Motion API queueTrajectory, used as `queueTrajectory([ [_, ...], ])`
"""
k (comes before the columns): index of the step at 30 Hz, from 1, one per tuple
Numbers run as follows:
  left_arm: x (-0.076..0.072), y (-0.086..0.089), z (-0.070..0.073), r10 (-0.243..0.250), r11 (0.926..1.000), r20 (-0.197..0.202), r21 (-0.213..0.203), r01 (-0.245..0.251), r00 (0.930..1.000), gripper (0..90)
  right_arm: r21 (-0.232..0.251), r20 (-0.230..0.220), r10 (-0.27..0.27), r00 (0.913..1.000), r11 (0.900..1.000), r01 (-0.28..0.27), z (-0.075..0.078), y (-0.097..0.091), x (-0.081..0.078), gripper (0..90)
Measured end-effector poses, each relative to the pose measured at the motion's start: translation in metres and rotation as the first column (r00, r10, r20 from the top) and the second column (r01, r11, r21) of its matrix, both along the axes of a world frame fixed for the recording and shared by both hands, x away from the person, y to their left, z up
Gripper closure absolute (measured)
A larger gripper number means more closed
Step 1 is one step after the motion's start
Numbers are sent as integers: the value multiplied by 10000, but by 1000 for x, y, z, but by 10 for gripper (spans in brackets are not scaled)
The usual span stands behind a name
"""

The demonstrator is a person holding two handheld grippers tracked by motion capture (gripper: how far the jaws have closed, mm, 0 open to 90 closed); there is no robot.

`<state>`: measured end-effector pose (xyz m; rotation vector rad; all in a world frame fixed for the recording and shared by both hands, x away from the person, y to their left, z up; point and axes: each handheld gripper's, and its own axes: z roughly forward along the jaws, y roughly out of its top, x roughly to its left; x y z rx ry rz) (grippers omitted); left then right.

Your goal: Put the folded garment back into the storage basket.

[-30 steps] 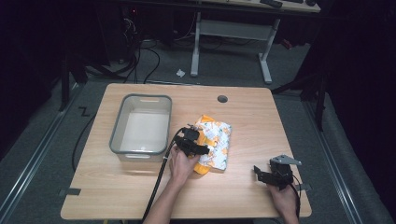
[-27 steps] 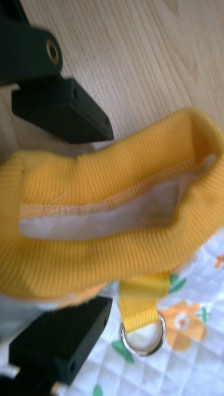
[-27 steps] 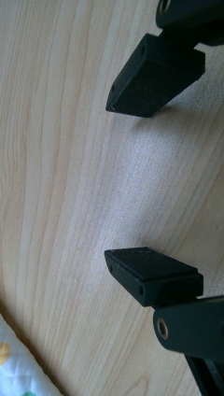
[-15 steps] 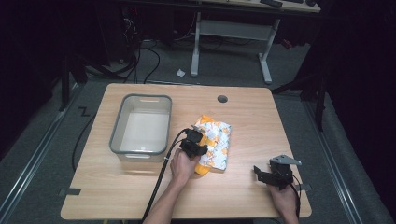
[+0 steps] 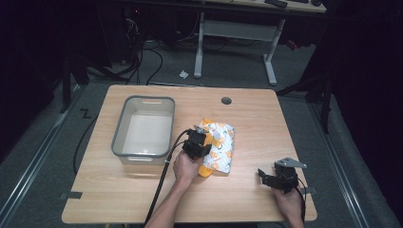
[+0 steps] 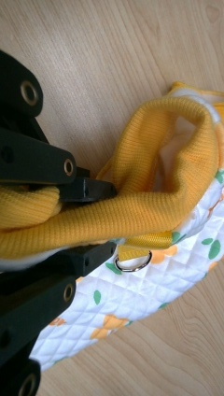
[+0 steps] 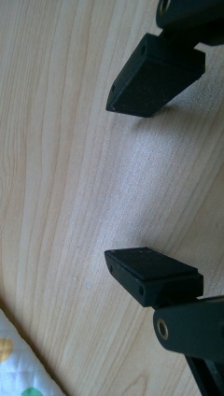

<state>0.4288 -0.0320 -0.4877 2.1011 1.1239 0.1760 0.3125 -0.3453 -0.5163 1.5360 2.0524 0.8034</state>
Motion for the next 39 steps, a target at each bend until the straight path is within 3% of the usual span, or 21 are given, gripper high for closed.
queueTrajectory([
  [10, -9, 11, 23, -88, 9976, 306, -685, 109, 9995, 734, 10, -3, 46, 10000, 10000, -46, 0, 0, 0, 244],
  [21, -18, 28, 42, -139, 9929, 552, -1168, 203, 9984, 734, 12, -3, 37, 10000, 10000, -37, 0, 0, 0, 243],
  [24, -20, 36, 49, -184, 9877, 480, -1540, 256, 9987, 734, 12, -3, 37, 10000, 10000, -37, 0, 0, 0, 244],
  [36, -26, 53, 78, -406, 9806, 877, -1877, 565, 9953, 737, 11, -4, 38, 10000, 10000, -38, 0, 0, 0, 243],
  [39, -26, 58, 83, -340, 9756, 917, -2131, 529, 9952, 737, 8, -1, 37, 10000, 10000, -37, 0, 0, 0, 243],
])
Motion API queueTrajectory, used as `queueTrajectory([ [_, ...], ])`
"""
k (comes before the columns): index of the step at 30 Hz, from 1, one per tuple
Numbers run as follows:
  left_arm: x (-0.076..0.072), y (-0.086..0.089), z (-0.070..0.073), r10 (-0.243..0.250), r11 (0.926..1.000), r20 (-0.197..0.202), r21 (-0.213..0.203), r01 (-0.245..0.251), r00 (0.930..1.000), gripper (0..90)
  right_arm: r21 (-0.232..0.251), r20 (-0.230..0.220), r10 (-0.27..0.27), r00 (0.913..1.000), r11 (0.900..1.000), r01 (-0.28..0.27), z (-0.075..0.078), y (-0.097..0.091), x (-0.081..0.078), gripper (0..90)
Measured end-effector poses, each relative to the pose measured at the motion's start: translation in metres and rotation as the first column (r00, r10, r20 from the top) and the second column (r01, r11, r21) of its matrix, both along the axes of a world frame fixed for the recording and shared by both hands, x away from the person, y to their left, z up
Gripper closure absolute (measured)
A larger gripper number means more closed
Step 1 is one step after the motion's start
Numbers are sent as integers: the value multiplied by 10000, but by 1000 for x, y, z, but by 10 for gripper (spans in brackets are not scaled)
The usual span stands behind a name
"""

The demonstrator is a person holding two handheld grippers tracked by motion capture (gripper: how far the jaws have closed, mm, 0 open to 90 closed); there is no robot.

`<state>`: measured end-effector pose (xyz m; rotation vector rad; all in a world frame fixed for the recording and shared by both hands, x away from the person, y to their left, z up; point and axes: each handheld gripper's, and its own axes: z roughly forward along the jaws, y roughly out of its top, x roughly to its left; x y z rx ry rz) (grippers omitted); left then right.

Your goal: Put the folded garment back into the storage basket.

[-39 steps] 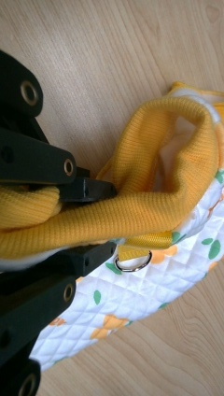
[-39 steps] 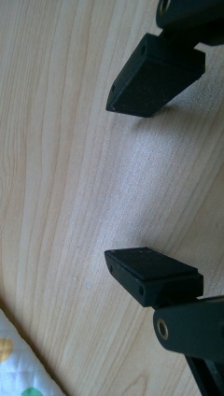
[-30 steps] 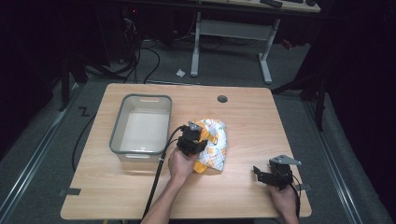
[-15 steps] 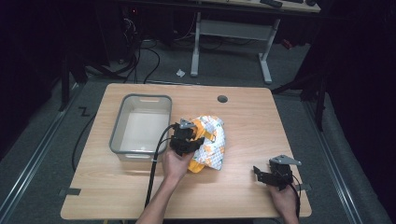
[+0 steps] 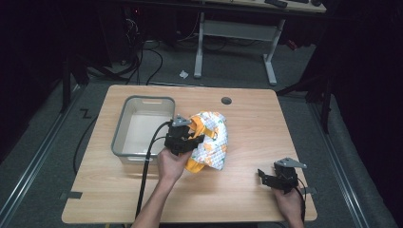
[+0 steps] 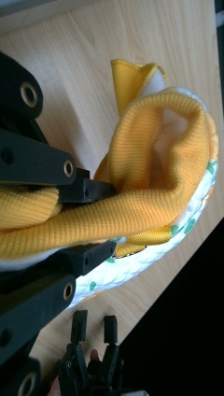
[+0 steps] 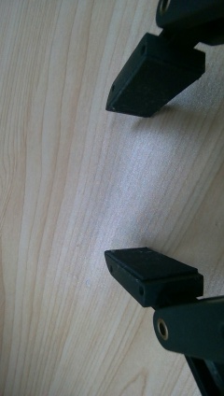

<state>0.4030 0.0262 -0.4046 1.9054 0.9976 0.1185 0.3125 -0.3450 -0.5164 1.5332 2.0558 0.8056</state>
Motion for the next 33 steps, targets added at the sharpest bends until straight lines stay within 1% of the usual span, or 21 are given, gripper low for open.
queueTrajectory([
  [3, 1, 7, 3, 71, 9997, -69, -226, -73, 10000, 737, -3, -3, 9, 10000, 10000, -9, 0, 0, 0, 243],
  [5, 0, 9, 4, 97, 9997, -81, -231, -99, 9999, 737, -5, -4, 9, 10000, 10000, -9, 0, 0, 0, 244],
  [9, 0, 21, 9, 209, 9994, -61, -260, -210, 9998, 737, -2, -4, 9, 10000, 10000, -9, 0, 0, 0, 243],
  [16, 0, 35, 17, 387, 9983, 17, -427, -386, 9993, 737, -2, -6, 6, 10000, 10000, -6, 0, 0, 0, 244],
  [19, 0, 42, 22, 512, 9977, 143, -457, -505, 9986, 737, -3, -6, 6, 10000, 10000, -6, 0, 0, 0, 244],
  [22, 0, 47, 24, 570, 9969, 165, -552, -560, 9982, 737, -3, -5, 7, 10000, 10000, -7, 0, 0, 0, 243],
  [24, 1, 54, 27, 707, 9960, 235, -556, -693, 9972, 737, -3, -6, 8, 10000, 10000, -8, 0, 0, 0, 243],
  [31, 2, 69, 31, 1029, 9930, 280, -604, -1010, 9943, 736, -2, -6, 7, 10000, 10000, -7, 0, 0, 0, 243],
  [33, 3, 74, 31, 1079, 9918, 279, -726, -1056, 9938, 737, -4, -6, 8, 10000, 10000, -8, 0, 0, 0, 243],
])
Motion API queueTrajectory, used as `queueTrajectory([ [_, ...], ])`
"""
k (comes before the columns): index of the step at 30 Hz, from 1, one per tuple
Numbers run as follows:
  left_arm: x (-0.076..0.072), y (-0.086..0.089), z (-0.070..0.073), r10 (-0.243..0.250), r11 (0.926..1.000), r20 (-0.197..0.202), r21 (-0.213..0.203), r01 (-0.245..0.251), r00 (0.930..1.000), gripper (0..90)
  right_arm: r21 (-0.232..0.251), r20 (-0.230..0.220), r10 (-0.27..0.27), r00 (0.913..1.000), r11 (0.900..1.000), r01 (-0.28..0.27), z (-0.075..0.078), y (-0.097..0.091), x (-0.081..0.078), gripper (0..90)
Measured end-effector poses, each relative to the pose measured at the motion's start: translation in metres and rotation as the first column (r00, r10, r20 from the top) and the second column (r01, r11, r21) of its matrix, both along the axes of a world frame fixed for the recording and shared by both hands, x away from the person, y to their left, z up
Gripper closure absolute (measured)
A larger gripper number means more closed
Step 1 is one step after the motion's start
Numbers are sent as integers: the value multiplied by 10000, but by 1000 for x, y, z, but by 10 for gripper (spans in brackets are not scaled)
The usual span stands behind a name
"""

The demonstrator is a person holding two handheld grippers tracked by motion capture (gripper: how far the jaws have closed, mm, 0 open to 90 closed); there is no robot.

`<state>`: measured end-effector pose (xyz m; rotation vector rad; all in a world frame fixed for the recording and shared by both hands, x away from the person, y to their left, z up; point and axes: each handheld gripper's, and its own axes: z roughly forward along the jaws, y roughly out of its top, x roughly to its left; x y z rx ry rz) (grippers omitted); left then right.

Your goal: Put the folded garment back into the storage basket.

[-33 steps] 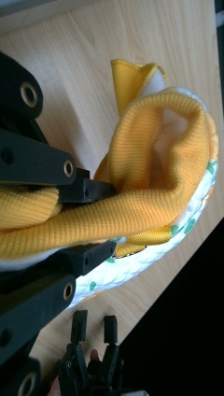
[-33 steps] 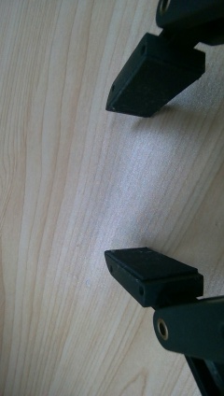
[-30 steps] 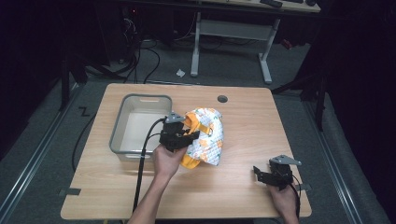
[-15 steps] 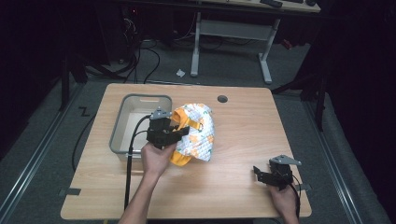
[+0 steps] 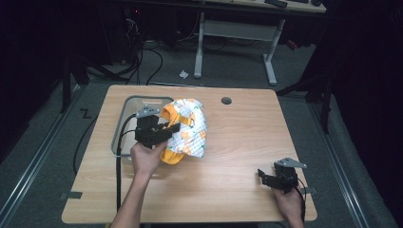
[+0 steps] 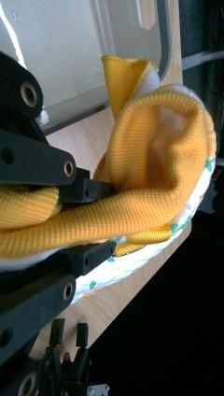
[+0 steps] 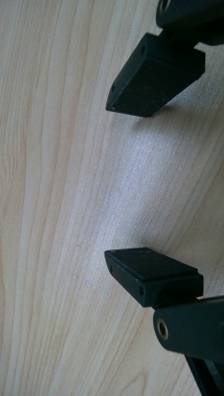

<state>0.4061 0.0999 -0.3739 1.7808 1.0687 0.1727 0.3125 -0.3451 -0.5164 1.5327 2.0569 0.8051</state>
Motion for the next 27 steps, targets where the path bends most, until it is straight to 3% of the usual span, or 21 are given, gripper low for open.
queueTrajectory([
  [11, 5, 31, 8, 527, 9986, -11, 41, -527, 9986, 736, 3, 0, 1, 10000, 10000, -1, 0, 0, 0, 243],
  [27, 20, 75, -2, 1157, 9930, -277, 258, -1150, 9929, 736, 2, -1, -3, 10000, 10000, 3, 0, 0, 0, 244],
])
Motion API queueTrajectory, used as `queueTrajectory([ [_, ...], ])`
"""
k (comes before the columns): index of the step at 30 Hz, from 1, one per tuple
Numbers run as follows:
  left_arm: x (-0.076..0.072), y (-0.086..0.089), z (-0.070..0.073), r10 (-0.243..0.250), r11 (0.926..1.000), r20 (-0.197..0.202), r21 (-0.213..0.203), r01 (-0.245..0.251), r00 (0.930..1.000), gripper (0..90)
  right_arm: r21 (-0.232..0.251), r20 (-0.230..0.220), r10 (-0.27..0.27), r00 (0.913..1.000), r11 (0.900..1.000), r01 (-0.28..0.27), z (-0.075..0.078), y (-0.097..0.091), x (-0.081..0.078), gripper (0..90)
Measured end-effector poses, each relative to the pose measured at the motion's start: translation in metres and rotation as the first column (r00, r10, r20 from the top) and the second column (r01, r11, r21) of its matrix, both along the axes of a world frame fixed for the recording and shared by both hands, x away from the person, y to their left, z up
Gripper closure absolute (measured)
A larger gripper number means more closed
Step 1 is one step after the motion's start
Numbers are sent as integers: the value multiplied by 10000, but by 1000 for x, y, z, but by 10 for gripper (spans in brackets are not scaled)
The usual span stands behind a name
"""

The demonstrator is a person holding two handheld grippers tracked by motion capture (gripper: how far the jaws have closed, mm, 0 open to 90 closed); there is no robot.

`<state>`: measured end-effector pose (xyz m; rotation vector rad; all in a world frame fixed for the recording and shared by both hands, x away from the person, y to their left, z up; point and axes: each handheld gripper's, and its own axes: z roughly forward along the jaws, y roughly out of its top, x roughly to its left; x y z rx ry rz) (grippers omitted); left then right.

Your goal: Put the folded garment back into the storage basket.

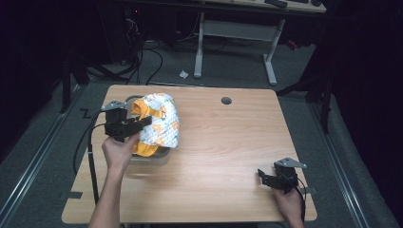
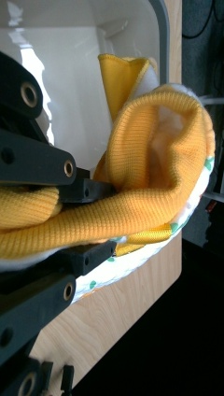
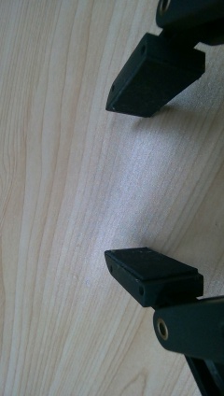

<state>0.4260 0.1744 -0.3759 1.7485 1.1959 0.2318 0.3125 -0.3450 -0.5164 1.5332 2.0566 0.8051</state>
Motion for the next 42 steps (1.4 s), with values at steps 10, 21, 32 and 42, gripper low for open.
queueTrajectory([
  [10, 10, 7, -13, -58, 9979, -240, 642, 73, 9997, 736, -1, 1, -7, 10000, 10000, 7, 0, 0, 0, 244],
  [21, 27, 9, -35, 61, 9936, -673, 1128, 15, 9977, 732, 0, 5, -21, 10000, 10000, 21, 0, 0, 0, 244],
  [32, 41, 6, -51, 346, 9871, -1070, 1591, -172, 9937, 729, 2, 4, -23, 10000, 10000, 23, 0, 0, 0, 244],
  [42, 52, 1, -62, 619, 9740, -1521, 2249, -265, 9864, 715, 7, 4, -25, 10000, 10000, 25, 0, 0, 0, 244],
])
